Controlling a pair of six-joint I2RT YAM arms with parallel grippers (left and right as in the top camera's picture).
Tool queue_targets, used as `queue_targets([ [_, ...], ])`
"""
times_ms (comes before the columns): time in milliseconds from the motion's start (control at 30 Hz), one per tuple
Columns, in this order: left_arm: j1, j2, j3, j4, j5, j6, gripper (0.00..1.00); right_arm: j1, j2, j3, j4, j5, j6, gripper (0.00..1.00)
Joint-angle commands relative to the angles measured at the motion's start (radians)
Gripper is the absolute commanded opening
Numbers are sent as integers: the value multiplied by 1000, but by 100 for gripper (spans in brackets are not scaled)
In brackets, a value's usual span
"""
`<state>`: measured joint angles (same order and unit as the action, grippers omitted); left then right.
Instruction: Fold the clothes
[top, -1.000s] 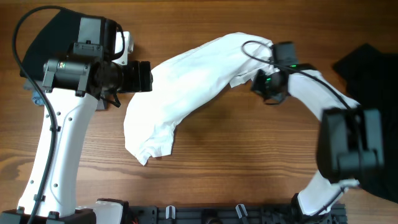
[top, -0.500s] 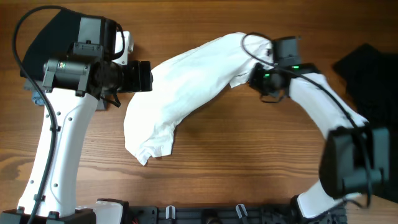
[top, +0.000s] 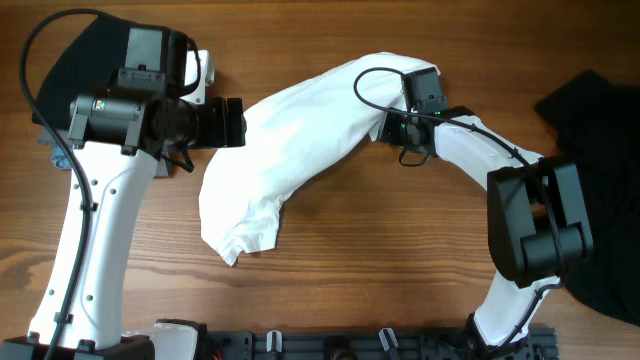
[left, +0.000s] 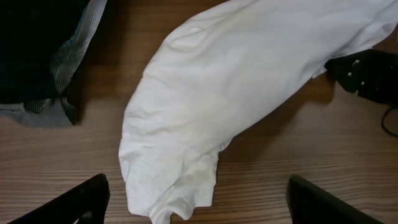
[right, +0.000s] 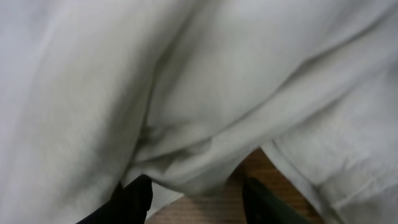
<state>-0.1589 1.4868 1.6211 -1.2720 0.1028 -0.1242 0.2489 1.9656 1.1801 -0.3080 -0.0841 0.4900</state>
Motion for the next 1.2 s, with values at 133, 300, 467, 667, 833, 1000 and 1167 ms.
queue_targets([
  [133, -3, 0, 14, 3, 9, 16, 90, -2, 74, 0, 94, 39, -33, 54],
  [300, -3, 0, 14, 3, 9, 16, 90, -17, 29, 3, 37, 41, -43, 5],
  [467, -3, 0, 14, 3, 9, 16, 91, -68, -140, 31, -148, 115, -125, 4],
  [667, -3, 0, 14, 1, 13, 15, 92, -158, -412, 49, -276, 301, -216, 4],
  [833, -3, 10, 8, -13, 15, 11, 92, -258, -525, 49, -318, 346, -225, 18],
  [1000, -7, 28, -78, -3, 104, 12, 92, -276, -521, 48, -410, 327, -216, 72],
  [1167, -58, 43, -242, 98, 195, 12, 92, -276, -516, 48, -415, 284, -195, 80],
])
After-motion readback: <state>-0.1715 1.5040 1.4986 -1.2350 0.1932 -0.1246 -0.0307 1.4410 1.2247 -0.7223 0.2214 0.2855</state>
